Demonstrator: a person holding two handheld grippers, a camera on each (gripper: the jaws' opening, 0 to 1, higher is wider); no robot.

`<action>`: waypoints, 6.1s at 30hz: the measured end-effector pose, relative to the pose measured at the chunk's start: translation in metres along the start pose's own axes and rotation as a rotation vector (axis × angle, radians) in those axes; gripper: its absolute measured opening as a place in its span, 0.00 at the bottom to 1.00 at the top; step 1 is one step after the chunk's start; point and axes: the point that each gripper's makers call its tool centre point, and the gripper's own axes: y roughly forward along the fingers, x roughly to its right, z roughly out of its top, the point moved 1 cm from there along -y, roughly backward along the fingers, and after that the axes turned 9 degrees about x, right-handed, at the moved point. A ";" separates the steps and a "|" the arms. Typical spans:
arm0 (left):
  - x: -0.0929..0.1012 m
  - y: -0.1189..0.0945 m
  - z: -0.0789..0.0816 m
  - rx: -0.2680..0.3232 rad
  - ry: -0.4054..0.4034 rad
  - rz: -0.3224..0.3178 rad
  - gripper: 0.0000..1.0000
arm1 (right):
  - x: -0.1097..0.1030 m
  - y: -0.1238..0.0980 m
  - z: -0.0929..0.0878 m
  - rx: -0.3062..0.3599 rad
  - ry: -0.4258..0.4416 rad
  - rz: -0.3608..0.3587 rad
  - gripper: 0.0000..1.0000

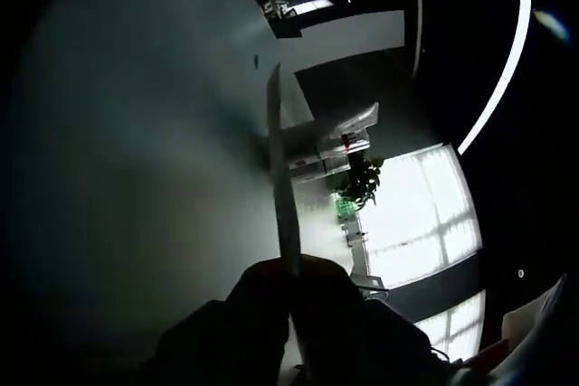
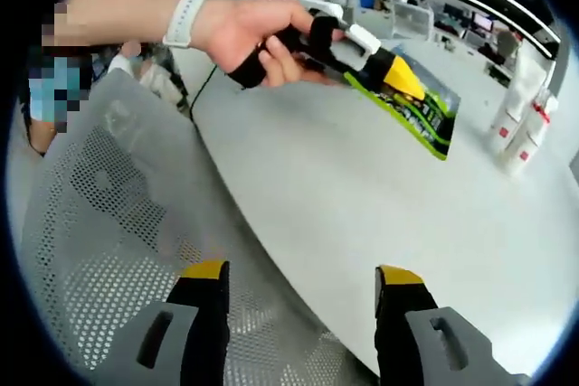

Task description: Arrange the skincare products in the storage area until every visible bottle or jar stands upright without overlapping.

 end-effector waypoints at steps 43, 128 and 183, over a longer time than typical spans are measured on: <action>-0.052 0.124 0.068 -0.072 0.302 0.222 0.02 | 0.001 0.002 -0.011 -0.032 -0.009 0.004 0.67; -0.137 -0.224 0.070 -0.335 0.961 0.800 0.58 | -0.004 0.001 -0.014 -0.054 -0.016 0.023 0.60; -0.055 -0.181 -0.018 -0.483 1.113 0.504 0.00 | 0.006 -0.002 -0.002 -0.007 -0.036 -0.026 0.62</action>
